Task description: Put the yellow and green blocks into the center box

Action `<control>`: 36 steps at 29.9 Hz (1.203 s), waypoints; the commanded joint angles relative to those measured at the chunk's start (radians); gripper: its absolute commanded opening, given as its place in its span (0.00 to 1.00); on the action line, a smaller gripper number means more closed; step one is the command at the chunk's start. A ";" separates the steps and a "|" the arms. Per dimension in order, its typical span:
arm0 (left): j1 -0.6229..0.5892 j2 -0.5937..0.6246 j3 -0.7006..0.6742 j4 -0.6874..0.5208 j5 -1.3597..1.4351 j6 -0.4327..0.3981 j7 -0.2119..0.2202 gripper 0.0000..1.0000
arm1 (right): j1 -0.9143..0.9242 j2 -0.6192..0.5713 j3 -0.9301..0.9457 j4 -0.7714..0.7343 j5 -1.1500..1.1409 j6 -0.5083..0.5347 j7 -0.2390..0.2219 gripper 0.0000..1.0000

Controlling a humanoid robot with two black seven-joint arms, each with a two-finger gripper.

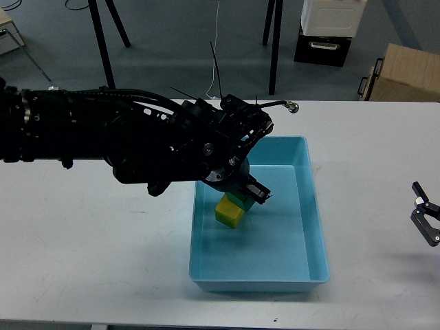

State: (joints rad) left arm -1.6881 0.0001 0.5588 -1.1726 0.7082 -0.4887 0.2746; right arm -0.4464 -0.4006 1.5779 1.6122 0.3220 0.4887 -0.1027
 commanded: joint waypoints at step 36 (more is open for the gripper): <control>0.803 0.428 -1.632 0.014 -0.059 0.000 -0.110 0.92 | 0.146 0.006 -0.018 -0.070 -0.003 0.000 0.005 0.98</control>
State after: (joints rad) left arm -0.9919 0.4440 -0.9160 -1.1573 0.6992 -0.4886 0.1858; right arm -0.3421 -0.4084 1.5659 1.5776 0.3206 0.4887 -0.1000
